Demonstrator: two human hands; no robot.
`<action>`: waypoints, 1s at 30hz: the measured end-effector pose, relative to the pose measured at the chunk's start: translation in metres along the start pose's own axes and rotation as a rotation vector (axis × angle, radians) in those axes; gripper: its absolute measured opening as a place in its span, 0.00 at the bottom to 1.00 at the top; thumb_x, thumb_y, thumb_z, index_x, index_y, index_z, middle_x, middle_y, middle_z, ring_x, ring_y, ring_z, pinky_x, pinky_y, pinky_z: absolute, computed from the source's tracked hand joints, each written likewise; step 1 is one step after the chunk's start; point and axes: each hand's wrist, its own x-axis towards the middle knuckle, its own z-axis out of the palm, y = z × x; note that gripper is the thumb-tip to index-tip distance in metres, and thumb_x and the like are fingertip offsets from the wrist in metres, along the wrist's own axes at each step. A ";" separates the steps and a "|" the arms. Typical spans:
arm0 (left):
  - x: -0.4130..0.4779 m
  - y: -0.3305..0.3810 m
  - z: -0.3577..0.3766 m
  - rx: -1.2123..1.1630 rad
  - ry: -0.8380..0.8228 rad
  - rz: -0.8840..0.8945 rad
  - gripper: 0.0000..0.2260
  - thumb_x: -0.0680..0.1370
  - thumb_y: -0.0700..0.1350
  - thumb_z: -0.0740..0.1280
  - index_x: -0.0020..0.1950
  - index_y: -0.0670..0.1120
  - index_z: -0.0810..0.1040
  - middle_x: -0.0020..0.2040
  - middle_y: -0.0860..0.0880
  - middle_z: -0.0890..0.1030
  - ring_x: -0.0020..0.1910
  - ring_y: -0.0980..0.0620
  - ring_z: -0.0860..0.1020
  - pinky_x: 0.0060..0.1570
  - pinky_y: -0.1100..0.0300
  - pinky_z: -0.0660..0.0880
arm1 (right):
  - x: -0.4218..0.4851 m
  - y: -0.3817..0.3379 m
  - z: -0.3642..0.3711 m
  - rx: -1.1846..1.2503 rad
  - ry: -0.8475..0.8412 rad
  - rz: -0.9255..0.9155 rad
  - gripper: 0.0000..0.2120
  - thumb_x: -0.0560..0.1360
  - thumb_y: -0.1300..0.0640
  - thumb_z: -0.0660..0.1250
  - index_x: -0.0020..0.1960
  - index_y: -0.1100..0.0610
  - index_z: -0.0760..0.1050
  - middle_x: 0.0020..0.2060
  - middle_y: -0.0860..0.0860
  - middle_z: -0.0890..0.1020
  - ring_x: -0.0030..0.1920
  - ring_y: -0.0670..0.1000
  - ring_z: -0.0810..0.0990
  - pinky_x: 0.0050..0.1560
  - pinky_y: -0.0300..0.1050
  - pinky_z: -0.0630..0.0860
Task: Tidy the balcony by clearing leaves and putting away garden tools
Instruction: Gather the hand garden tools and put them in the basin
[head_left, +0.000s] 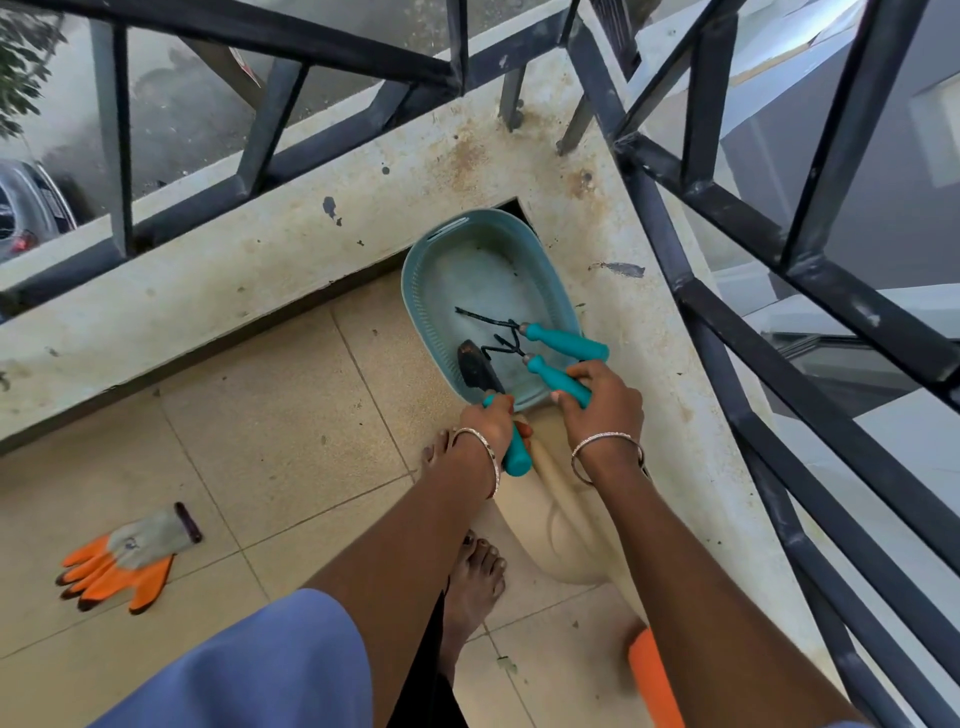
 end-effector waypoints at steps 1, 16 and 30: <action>0.001 0.002 0.000 0.010 -0.007 -0.006 0.07 0.82 0.43 0.59 0.55 0.40 0.72 0.30 0.43 0.74 0.24 0.49 0.71 0.24 0.62 0.70 | 0.001 0.002 0.000 -0.003 -0.010 0.009 0.15 0.71 0.57 0.75 0.56 0.54 0.78 0.52 0.52 0.83 0.53 0.54 0.81 0.56 0.45 0.75; 0.003 0.006 -0.024 0.167 0.069 -0.061 0.20 0.77 0.49 0.69 0.62 0.36 0.73 0.49 0.38 0.80 0.38 0.43 0.79 0.25 0.56 0.74 | -0.009 -0.019 0.015 -0.178 -0.160 0.032 0.20 0.71 0.42 0.73 0.55 0.55 0.78 0.48 0.51 0.84 0.48 0.53 0.81 0.45 0.44 0.75; -0.004 -0.007 -0.037 0.183 0.171 0.070 0.26 0.68 0.66 0.64 0.48 0.43 0.78 0.39 0.44 0.82 0.40 0.44 0.81 0.52 0.45 0.79 | 0.035 -0.019 -0.019 -0.424 -0.041 -0.157 0.17 0.76 0.53 0.70 0.63 0.52 0.72 0.58 0.55 0.75 0.58 0.58 0.74 0.55 0.53 0.73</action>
